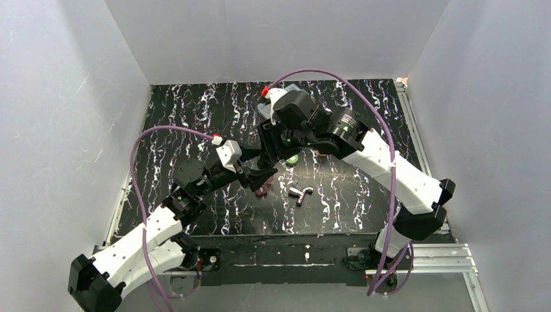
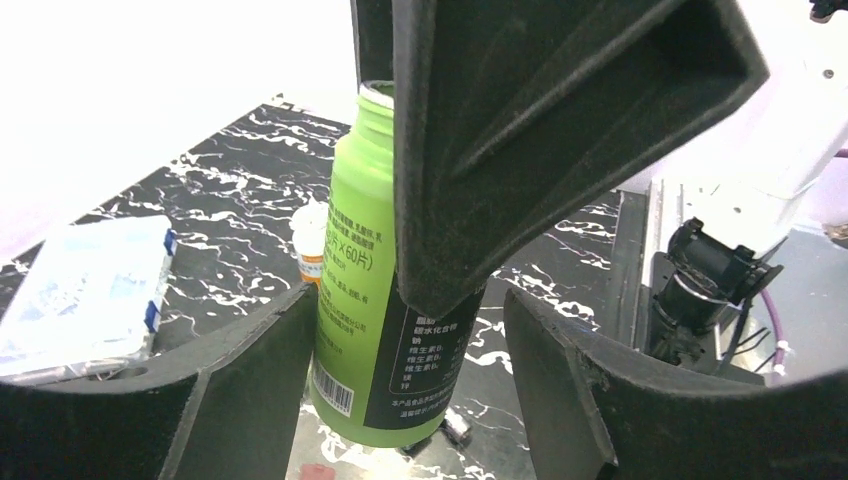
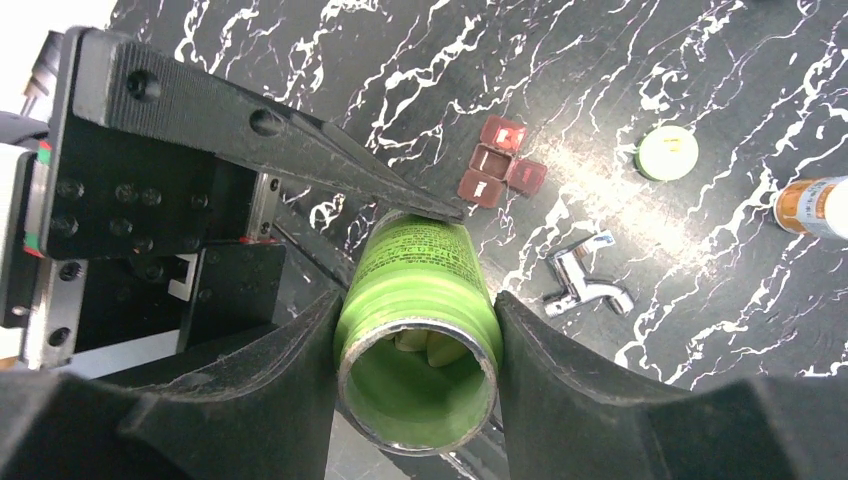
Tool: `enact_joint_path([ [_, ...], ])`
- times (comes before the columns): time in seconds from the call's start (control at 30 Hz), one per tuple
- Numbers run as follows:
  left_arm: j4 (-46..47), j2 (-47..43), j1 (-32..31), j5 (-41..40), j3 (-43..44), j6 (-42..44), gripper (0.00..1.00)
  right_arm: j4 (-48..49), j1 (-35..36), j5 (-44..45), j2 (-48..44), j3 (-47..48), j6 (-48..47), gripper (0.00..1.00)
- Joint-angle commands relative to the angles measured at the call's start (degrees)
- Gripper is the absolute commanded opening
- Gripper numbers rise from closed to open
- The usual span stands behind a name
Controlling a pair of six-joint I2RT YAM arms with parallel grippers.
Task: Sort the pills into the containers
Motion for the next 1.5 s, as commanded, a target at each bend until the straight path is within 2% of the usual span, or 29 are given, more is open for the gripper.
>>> enact_joint_path([
  [0.0,2.6,1.0,-0.2,0.5,2.2,4.1,0.64,0.3,0.1,2.9,0.8,5.9,4.1,0.12],
  [0.2,3.6,0.5,-1.5,-4.3,1.8,8.7,0.54,-0.9,0.1,0.1,2.8,7.7,7.9,0.11],
  [0.37,3.1,0.5,-2.9,-6.4,2.0,10.8,0.46,-1.9,0.0,1.4,3.5,8.7,8.8,0.11],
  [0.47,3.1,0.9,-3.6,-7.3,2.1,11.6,0.34,-1.2,0.0,1.2,3.0,7.5,9.2,0.12],
  [0.53,1.7,1.7,-4.2,-8.2,2.8,13.1,0.20,-0.6,0.0,1.3,2.6,6.5,9.5,0.14],
  [0.6,0.0,2.4,-4.9,-8.8,3.4,14.5,0.05,0.2,0.1,1.3,2.0,5.3,9.6,0.27],
  [0.63,0.2,2.5,-5.1,-8.9,3.4,14.8,0.00,0.8,0.0,1.1,1.6,4.6,9.6,0.38],
  [0.73,3.4,1.8,-5.5,-9.7,1.6,15.0,0.00,2.5,0.0,0.9,0.2,2.7,9.4,0.79],
  [0.8,3.5,1.4,-5.7,-9.8,1.0,16.1,0.00,3.3,-0.2,0.7,-0.6,2.2,9.3,0.96],
  [0.97,3.1,-0.4,-6.8,-11.2,-1.5,19.2,0.00,5.8,-2.9,-3.0,-3.3,0.8,10.1,0.98],
  [1.13,-3.7,-4.2,-7.0,-15.1,-2.7,20.2,0.00,10.6,-8.4,-7.2,-8.5,-5.2,12.5,0.98],
  [1.33,-26.2,-10.4,-7.0,-26.3,0.6,14.6,0.00,15.3,-16.7,-14.5,-12.9,-15.7,14.7,0.98],
  [1.47,-37.5,-13.3,-7.1,-31.4,2.0,8.7,0.00,18.3,-17.6,-12.4,-13.0,-23.2,13.0,0.98],
])
